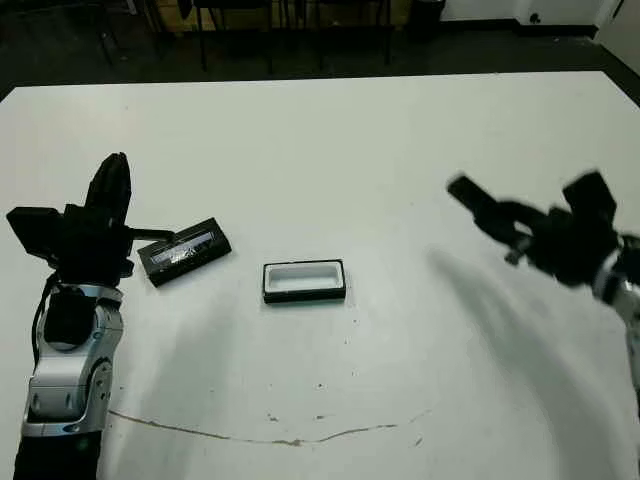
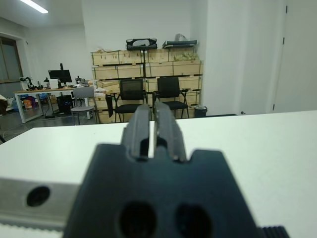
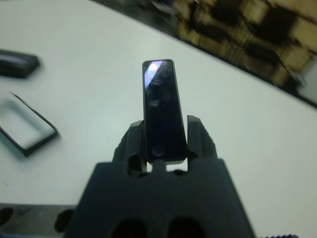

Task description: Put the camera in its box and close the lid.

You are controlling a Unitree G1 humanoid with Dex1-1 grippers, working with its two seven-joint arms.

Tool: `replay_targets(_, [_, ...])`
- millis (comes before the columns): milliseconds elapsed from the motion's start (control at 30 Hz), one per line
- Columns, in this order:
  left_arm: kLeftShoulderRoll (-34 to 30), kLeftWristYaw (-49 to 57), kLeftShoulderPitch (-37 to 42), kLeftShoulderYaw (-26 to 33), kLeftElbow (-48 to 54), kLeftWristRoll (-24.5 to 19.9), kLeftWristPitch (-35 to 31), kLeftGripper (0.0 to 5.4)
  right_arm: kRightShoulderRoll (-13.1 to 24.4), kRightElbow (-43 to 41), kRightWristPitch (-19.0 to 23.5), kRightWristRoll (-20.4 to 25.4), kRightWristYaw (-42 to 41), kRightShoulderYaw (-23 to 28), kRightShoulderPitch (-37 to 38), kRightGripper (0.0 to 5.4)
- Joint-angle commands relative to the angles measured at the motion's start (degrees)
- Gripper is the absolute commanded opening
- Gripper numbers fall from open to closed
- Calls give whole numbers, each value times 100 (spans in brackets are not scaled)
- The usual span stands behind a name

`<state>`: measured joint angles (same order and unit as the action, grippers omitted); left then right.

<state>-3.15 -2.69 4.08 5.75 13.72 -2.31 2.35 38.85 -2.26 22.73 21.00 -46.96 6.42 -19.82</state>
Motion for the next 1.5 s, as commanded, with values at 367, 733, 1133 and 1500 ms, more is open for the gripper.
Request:
replay_targets(367, [-38,56,-122,-22,56,42,-162,0,-119,-963,1763,-547,-450,-2320,-1873,67])
replay_targets(733, [-10,77,-146,-40,58,25,-154,0,-399,-543,1379,-1290,-1332,-3528,-2271,67])
replay_targets(1133, [19,87,-152,-74,-19,55,-52,0,-544,-39,1007,-1620,-1921,-3786,-2285,67])
replay_targets(1500, [50,146,-153,-90,-45,68,-74,0,-667,453,624,-1747,-2463,-3814,-2419,67])
